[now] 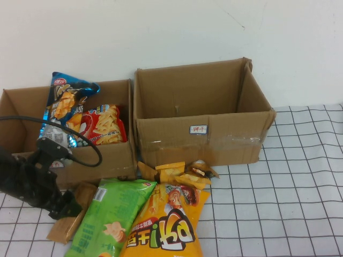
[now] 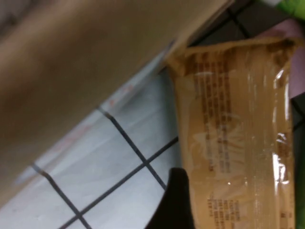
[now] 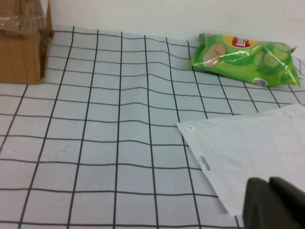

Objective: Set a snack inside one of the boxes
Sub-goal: Pick up the biscuit

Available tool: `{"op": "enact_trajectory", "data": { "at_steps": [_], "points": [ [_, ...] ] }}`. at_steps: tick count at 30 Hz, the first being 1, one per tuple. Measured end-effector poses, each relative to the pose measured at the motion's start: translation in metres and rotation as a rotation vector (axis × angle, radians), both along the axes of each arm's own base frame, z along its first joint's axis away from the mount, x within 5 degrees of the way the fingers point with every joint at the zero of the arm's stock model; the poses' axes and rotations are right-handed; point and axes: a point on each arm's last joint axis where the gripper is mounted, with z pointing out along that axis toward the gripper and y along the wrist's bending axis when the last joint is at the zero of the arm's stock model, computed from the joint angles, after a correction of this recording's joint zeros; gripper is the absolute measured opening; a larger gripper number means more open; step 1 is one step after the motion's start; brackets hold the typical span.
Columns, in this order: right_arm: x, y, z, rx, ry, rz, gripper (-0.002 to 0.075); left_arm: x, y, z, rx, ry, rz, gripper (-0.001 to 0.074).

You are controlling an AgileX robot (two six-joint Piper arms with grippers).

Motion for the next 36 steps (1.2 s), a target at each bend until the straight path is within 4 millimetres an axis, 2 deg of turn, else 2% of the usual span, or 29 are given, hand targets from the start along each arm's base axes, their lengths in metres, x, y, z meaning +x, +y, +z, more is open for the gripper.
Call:
{"op": "enact_trajectory", "data": {
  "at_steps": [5,18,21,26,28,33,36],
  "points": [
    [0.000,0.000,0.000,0.000,0.000,0.000,0.0000,0.001,0.000,-0.016,-0.004,0.032,0.001,0.0565],
    [0.000,0.000,0.000,0.000,0.000,0.000,0.0000,0.006,-0.001,-0.025,-0.019,0.024,0.005,0.0550],
    [0.000,0.000,0.000,0.000,0.000,0.000,0.0000,0.006,-0.001,-0.025,-0.022,0.024,0.005,0.0468],
    [0.000,0.000,0.000,0.000,0.000,0.000,0.0000,0.005,-0.002,-0.021,-0.043,0.037,0.017,0.0228],
    [0.000,0.000,0.000,0.000,0.000,0.000,0.0000,0.005,-0.003,-0.016,-0.057,0.040,0.034,0.0160],
    [0.000,0.000,0.000,0.000,0.000,0.000,0.0000,0.000,-0.005,0.007,-0.078,0.022,0.041,0.0100],
    [0.000,0.000,0.000,0.000,0.000,0.000,0.0000,-0.003,-0.006,0.038,-0.088,-0.047,0.038,0.0093]
  ]
}}
